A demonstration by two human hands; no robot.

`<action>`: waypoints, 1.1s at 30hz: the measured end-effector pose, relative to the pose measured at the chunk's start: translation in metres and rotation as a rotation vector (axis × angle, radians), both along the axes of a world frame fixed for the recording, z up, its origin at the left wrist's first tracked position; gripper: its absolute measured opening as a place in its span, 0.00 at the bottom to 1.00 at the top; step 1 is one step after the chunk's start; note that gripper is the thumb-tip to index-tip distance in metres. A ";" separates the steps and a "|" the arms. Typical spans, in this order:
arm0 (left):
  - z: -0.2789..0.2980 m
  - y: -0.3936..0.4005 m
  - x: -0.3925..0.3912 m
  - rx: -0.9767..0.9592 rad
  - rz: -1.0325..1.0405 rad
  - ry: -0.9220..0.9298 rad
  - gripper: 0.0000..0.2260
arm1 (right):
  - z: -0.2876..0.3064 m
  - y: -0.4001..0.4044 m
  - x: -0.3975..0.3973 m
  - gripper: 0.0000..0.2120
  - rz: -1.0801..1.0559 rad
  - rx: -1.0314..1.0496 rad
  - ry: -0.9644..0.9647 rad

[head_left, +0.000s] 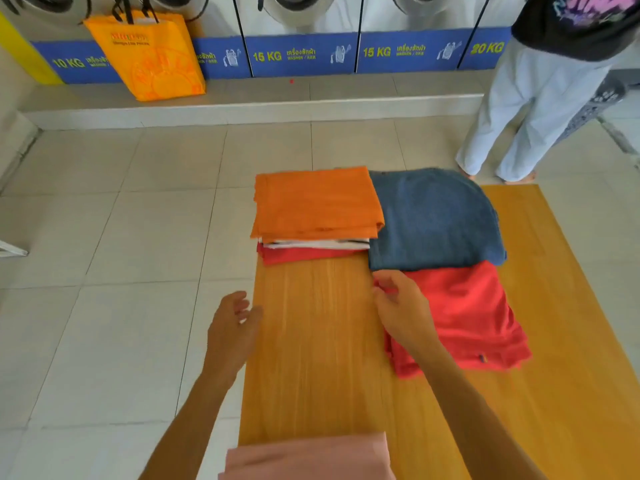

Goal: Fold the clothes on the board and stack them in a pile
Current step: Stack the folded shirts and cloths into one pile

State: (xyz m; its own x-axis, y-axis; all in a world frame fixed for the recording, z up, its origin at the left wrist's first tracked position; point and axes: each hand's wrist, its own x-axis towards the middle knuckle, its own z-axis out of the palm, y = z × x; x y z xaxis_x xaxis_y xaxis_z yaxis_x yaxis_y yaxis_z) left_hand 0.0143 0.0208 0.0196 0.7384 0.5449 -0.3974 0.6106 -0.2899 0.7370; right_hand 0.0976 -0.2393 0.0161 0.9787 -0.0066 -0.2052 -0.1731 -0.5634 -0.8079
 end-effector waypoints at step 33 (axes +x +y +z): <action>-0.035 -0.035 -0.262 0.258 -0.128 0.060 0.08 | -0.043 -0.035 -0.299 0.34 0.138 -0.153 0.256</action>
State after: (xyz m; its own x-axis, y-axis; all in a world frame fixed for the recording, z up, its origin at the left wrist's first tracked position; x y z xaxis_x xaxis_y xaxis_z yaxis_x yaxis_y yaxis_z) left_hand -0.2480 -0.0139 -0.0157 0.7871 0.5375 -0.3026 0.5970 -0.5408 0.5925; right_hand -0.2009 -0.2741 -0.0274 0.8895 0.0724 -0.4512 -0.2731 -0.7074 -0.6519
